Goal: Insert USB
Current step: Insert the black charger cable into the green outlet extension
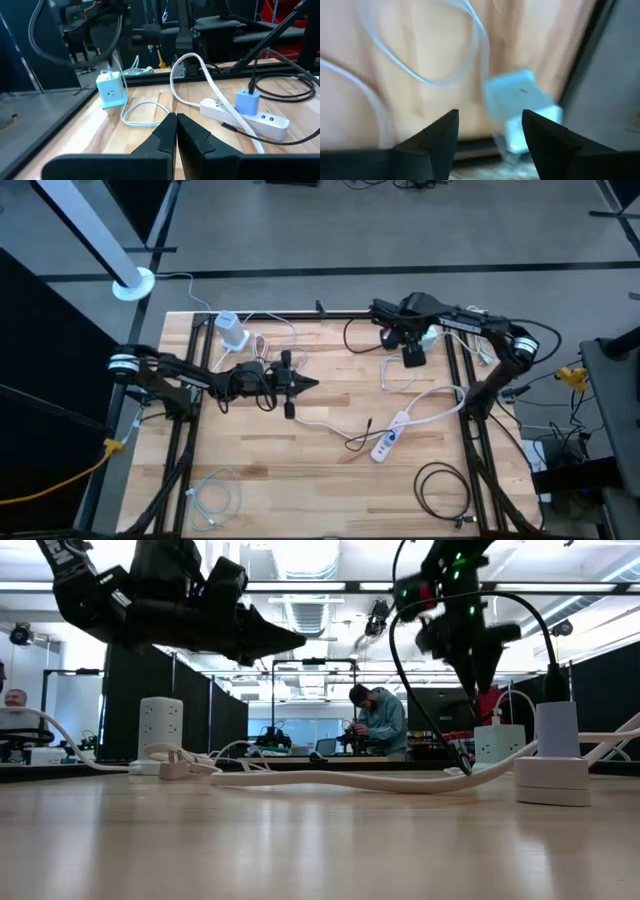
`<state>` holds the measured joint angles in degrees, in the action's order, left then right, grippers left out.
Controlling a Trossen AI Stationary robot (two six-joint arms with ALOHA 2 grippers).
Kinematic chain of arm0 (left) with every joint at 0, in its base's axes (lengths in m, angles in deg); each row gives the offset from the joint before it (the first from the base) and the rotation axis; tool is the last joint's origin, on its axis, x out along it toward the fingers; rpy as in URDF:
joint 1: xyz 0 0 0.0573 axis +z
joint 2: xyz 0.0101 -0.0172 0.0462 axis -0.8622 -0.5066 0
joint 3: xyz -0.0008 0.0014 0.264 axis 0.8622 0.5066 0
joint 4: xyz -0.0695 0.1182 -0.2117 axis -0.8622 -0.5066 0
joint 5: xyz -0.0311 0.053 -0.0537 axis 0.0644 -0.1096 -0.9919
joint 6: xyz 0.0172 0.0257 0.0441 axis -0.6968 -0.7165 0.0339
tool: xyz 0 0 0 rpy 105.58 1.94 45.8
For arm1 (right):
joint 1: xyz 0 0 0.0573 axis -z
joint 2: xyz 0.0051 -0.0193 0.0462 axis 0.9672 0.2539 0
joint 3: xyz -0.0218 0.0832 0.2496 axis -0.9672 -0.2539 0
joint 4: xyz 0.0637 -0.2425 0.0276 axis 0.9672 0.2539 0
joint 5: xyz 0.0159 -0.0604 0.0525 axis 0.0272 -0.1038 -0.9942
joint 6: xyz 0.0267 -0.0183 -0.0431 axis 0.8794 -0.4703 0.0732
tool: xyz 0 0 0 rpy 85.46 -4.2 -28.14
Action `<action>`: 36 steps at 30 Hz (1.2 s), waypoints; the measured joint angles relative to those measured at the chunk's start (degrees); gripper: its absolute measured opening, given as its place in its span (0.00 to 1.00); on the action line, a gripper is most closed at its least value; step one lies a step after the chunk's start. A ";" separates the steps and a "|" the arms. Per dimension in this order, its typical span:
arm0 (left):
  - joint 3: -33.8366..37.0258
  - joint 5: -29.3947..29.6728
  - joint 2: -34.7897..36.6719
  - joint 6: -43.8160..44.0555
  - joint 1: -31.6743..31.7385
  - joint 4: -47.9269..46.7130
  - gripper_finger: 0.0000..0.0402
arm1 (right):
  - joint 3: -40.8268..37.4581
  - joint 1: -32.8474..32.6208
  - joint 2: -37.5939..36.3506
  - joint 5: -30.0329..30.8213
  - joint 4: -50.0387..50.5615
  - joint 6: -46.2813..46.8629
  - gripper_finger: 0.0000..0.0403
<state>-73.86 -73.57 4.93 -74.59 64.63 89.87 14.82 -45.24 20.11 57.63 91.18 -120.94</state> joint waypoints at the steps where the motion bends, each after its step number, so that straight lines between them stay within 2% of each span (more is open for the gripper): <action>1: 0.00 -0.30 1.02 -0.55 -0.07 -0.80 0.00 | 0.00 -0.62 -0.92 -3.17 0.02 2.40 0.50; 5: 0.02 -4.14 4.85 -0.94 -0.36 -1.77 0.00 | -0.05 -4.16 -4.68 -14.86 0.04 11.31 0.48; 8: 0.02 -6.27 7.44 -0.49 -1.85 -1.82 0.00 | -0.22 -9.12 -7.50 -18.45 0.40 17.01 0.47; 15: 0.02 -5.83 10.60 -0.75 -11.43 -2.01 0.00 | -0.49 -26.55 -11.70 -18.75 0.99 35.14 0.46; 18: 0.02 -1.64 10.40 -1.72 -17.16 -1.60 0.00 | -1.50 -35.15 -11.97 -17.93 -0.14 46.08 0.47; 26: 0.00 9.98 8.87 -2.23 -30.18 0.55 0.00 | -7.87 -59.26 -9.10 -16.63 -11.11 71.95 0.49; 31: -0.01 11.85 8.87 -4.22 -32.57 0.59 0.00 | -10.26 -70.51 -5.72 -16.21 -18.97 87.83 0.49; 36: -0.69 12.05 8.87 -4.31 -32.46 0.74 0.00 | -10.51 -77.46 -0.69 -15.19 -19.98 100.40 0.49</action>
<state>-74.55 -61.53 13.81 -78.90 32.18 90.62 4.31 -122.70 19.42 42.44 71.20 -20.53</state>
